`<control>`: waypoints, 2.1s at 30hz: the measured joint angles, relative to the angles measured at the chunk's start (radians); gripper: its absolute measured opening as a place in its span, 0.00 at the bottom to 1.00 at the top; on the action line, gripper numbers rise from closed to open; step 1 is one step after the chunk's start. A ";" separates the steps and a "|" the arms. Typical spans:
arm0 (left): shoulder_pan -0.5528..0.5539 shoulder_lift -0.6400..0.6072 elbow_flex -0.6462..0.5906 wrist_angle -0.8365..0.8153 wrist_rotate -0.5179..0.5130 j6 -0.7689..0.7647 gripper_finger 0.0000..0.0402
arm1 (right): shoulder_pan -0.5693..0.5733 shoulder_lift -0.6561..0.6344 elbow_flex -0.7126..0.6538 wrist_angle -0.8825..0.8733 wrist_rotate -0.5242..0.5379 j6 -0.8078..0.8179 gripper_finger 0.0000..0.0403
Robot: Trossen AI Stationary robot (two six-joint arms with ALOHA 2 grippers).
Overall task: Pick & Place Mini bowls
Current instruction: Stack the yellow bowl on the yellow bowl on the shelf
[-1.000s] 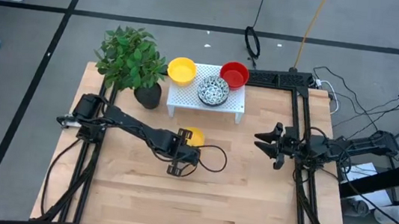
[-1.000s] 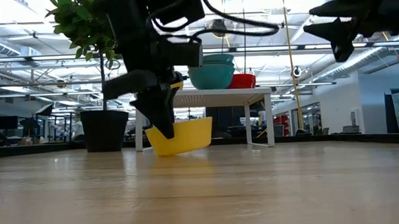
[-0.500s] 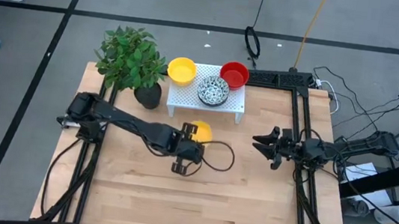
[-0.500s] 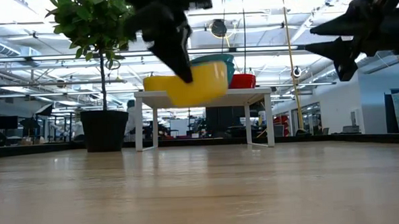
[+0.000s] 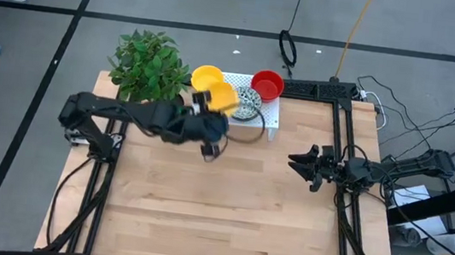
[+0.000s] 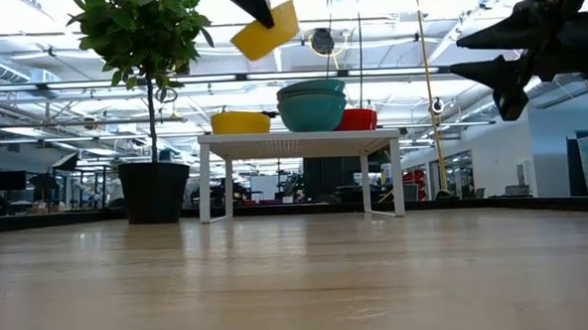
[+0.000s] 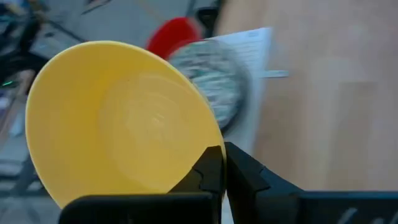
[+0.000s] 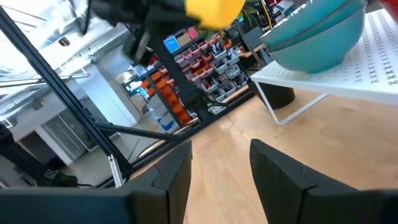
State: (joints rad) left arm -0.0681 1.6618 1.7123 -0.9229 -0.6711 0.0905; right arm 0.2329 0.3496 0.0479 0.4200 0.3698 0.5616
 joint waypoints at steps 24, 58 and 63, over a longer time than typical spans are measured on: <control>0.365 -0.006 -0.001 -0.065 0.103 -0.029 0.03 | 0.000 0.002 -0.002 -0.013 -0.005 -0.005 0.38; 0.407 0.100 -0.002 -0.099 0.179 0.081 0.01 | 0.000 0.002 -0.002 -0.013 -0.006 0.002 0.38; 0.414 0.100 -0.002 -0.099 0.193 0.085 0.05 | 0.000 0.002 -0.003 -0.013 -0.006 0.001 0.38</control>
State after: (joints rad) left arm 0.3458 1.7615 1.7107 -1.0222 -0.4779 0.1757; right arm 0.2329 0.3518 0.0453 0.4072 0.3640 0.5629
